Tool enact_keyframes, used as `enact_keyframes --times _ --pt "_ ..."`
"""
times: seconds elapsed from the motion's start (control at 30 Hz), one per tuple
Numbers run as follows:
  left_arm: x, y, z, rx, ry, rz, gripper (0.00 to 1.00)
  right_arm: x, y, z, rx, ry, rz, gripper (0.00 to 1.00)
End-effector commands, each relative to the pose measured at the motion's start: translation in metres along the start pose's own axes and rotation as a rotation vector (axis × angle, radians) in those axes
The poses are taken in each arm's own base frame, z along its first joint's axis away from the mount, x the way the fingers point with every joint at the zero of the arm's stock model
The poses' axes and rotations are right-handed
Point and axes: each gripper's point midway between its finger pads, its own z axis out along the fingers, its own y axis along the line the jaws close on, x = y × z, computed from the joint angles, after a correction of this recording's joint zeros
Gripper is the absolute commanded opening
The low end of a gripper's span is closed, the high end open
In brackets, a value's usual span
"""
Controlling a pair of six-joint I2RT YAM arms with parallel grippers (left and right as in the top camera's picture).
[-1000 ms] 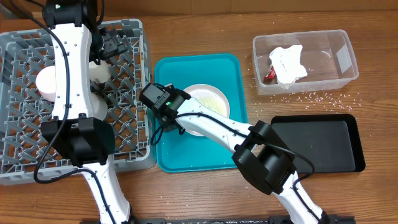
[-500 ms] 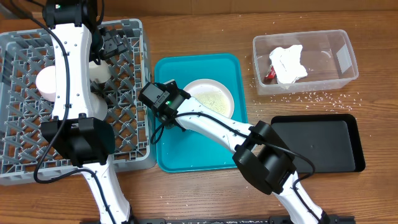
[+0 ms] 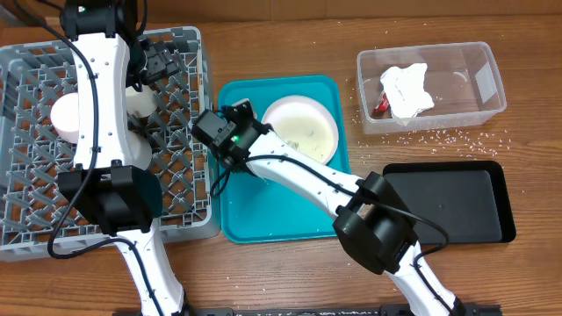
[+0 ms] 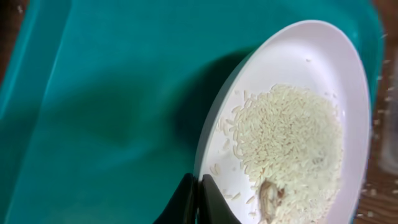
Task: Sort waste into correct bins and load items into the dishwasher
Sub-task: 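Lift the rice plate and carry it over the black tray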
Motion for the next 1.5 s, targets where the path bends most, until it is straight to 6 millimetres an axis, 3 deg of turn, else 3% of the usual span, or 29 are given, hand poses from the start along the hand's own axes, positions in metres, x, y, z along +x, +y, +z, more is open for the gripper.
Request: enact_keyframes --times 0.0,0.17,0.5,0.77,0.9,1.0,1.17,1.47 --pt "-0.001 -0.002 -0.010 0.019 -0.017 -0.004 1.00 -0.028 -0.014 -0.017 0.055 -0.086 0.032 0.04" --pt "0.000 -0.002 -0.010 0.018 -0.016 -0.004 1.00 -0.035 -0.020 -0.023 0.078 -0.108 0.032 0.04" --pt "0.000 -0.002 -0.010 0.019 -0.016 -0.004 1.00 -0.046 -0.065 -0.039 0.320 -0.179 0.000 0.04" --pt "0.001 -0.001 -0.010 0.016 -0.011 -0.003 1.00 -0.059 -0.091 -0.060 0.366 -0.225 0.155 0.04" --pt "0.002 0.000 -0.010 0.014 -0.006 -0.002 1.00 -0.059 -0.127 -0.070 0.394 -0.208 0.351 0.04" --pt "0.002 0.000 -0.010 0.013 -0.006 -0.003 1.00 -0.051 -0.167 -0.075 0.421 -0.164 0.533 0.04" --pt "0.002 0.000 -0.010 0.014 -0.005 -0.003 1.00 -0.034 -0.221 -0.066 0.400 -0.029 0.738 0.04" --pt "0.003 0.000 -0.010 0.012 -0.002 -0.002 1.00 -0.017 -0.280 -0.048 0.349 0.108 0.919 0.04"
